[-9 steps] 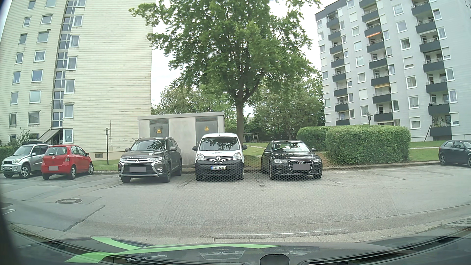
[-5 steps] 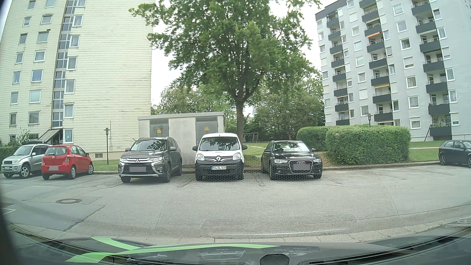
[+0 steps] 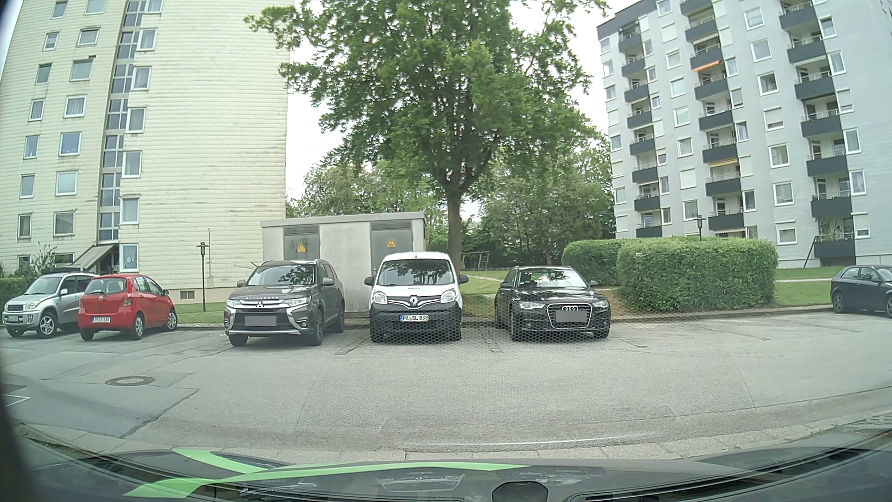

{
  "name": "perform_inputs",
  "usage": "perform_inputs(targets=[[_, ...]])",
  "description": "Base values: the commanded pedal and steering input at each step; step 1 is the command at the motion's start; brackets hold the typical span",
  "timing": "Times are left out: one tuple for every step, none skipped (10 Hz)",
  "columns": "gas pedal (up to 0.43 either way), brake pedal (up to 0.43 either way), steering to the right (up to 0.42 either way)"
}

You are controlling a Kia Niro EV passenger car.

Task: Follow the waypoints while adhering to traffic rules and regulations

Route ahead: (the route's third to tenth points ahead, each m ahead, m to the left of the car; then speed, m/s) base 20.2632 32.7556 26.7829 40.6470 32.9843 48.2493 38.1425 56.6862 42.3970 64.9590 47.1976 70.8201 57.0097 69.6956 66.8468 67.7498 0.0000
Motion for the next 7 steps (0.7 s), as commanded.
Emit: perform_inputs(targets=[[0.000,0.378,-0.380],[0.000,0.378,-0.380],[0.000,0.378,-0.380],[0.000,0.378,-0.380],[0.000,0.378,-0.380],[0.000,0.378,-0.380],[0.000,0.378,-0.380]])
